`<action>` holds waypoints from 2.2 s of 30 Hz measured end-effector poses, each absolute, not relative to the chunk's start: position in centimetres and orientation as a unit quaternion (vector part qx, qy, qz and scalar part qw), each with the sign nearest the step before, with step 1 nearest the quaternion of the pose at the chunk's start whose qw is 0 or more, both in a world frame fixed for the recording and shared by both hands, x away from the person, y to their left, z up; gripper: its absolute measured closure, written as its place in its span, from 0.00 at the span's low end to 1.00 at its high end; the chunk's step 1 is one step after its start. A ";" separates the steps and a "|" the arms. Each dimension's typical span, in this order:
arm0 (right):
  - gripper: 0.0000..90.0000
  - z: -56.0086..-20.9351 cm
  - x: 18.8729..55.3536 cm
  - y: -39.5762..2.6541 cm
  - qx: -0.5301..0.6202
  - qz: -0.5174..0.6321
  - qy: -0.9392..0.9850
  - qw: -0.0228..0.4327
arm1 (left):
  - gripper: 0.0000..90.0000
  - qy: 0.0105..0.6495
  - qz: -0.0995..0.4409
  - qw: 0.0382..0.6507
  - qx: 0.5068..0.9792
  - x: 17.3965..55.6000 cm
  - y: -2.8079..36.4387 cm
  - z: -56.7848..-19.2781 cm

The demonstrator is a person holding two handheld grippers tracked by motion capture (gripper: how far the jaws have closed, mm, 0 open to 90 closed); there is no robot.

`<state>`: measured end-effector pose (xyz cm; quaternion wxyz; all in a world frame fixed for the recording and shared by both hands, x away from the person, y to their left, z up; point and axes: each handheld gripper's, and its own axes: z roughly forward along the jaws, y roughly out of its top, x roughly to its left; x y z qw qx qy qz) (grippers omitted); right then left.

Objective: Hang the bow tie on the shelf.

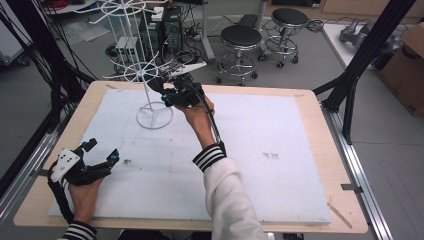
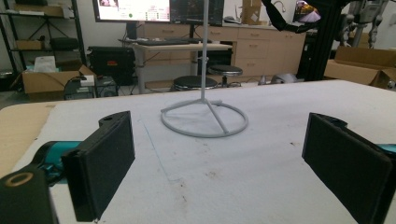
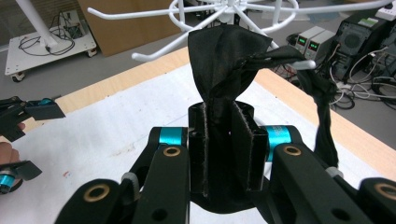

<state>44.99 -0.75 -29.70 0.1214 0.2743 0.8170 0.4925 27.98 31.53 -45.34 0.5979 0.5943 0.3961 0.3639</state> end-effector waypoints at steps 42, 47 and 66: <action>0.13 -32.2 45.3 -5.3 0.317 0.482 0.816 0.022 | 0.11 0.397 0.363 0.597 0.595 28.0 31.5 -45.3; 0.13 -31.5 42.8 -8.4 0.303 0.509 0.803 0.057 | 0.11 0.397 0.364 0.597 0.595 28.0 31.4 -45.3; 0.13 -36.0 30.6 -24.3 0.338 0.565 0.724 0.208 | 0.11 0.395 0.367 0.588 0.603 28.0 31.3 -45.3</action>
